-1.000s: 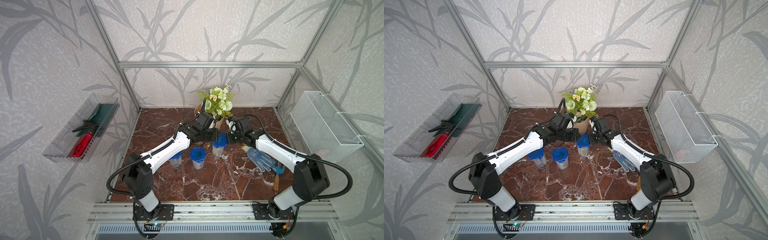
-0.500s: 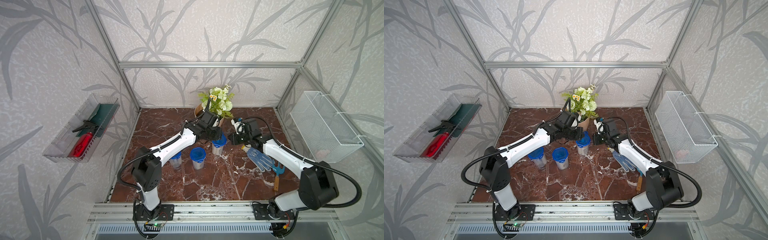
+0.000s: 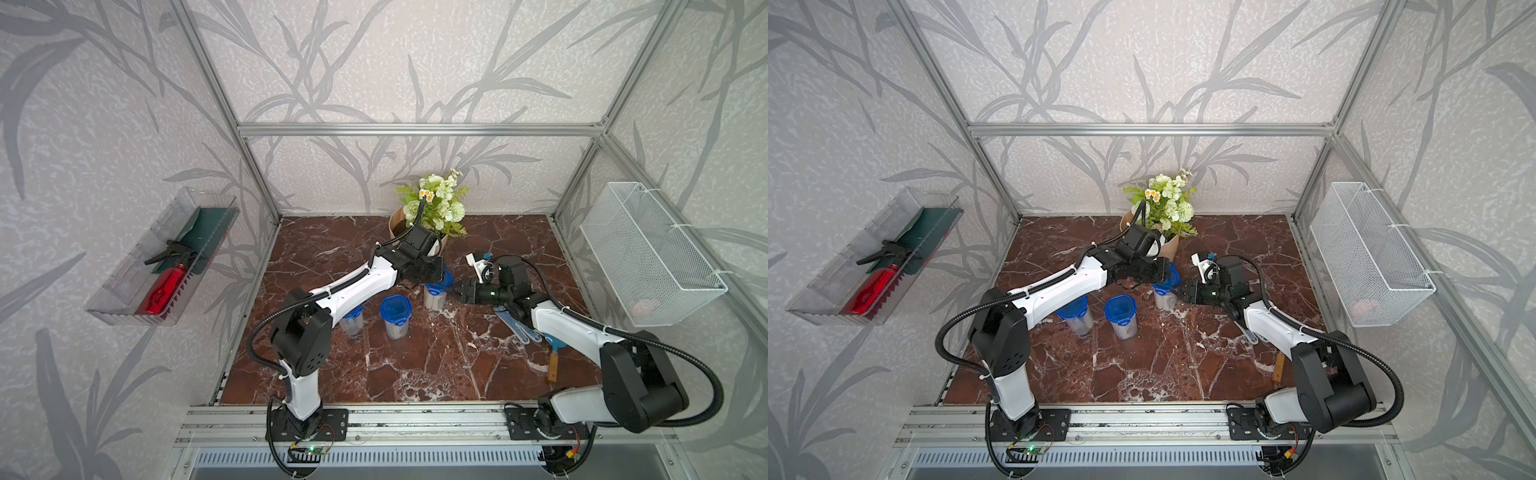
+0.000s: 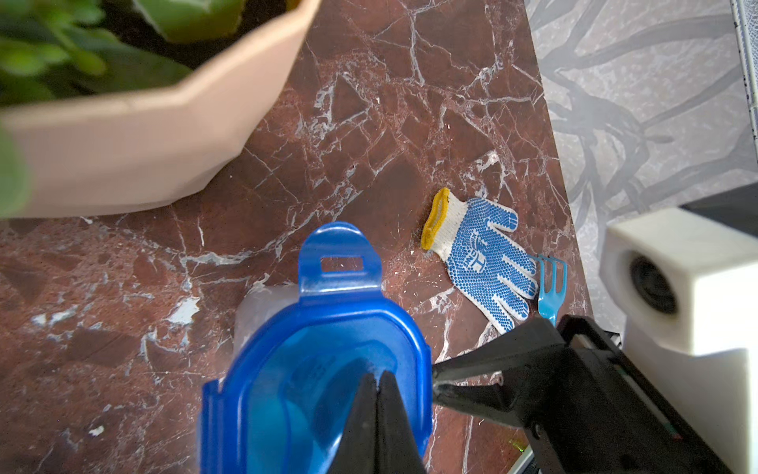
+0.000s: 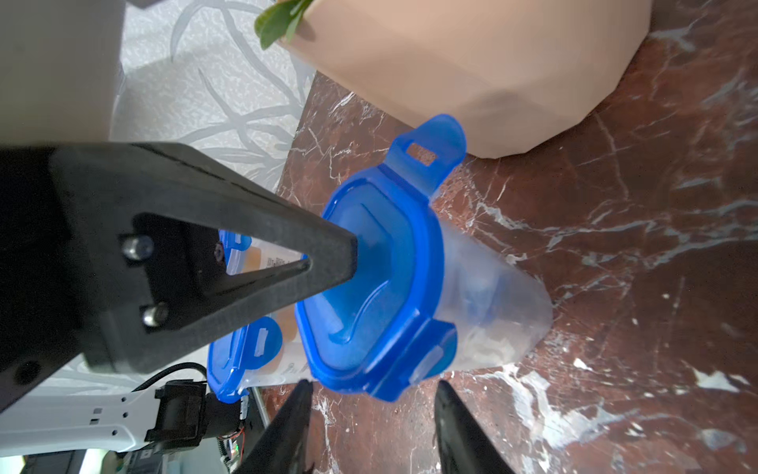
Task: Take out toiletry kits
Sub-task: Unfasten the latch on the container.
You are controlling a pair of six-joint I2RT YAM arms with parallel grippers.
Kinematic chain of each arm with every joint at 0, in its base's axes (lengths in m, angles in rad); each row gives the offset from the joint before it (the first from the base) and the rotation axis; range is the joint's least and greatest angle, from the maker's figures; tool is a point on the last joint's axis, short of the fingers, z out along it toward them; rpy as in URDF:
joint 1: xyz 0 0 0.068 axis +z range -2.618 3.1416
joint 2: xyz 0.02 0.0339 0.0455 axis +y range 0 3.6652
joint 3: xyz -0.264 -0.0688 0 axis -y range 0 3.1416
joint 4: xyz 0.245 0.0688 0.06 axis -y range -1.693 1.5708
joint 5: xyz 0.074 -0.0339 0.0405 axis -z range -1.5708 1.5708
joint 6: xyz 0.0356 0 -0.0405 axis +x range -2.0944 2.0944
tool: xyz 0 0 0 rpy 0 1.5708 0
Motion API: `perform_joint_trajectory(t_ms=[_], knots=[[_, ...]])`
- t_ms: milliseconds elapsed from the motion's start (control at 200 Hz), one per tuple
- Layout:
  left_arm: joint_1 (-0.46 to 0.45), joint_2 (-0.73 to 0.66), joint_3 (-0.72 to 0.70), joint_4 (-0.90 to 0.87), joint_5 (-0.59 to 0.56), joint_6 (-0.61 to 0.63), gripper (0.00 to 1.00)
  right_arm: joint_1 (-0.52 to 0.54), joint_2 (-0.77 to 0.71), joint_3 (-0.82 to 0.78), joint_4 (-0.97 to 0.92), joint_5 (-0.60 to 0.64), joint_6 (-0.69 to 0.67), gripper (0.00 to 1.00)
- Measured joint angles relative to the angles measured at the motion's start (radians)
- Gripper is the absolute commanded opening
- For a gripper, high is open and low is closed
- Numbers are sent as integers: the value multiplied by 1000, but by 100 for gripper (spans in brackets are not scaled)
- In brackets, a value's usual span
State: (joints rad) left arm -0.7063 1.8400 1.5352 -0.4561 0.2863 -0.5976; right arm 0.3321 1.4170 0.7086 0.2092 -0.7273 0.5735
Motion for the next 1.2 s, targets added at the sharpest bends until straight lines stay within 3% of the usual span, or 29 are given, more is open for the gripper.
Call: perform_joint_trajectory(t_ms=[495, 1200], knots=[[5, 0, -34, 71, 22, -9, 0, -5, 64, -3, 81, -24, 57, 57], [6, -48, -159, 208, 56, -55, 0, -23, 68, -125, 386, -76, 258, 47]])
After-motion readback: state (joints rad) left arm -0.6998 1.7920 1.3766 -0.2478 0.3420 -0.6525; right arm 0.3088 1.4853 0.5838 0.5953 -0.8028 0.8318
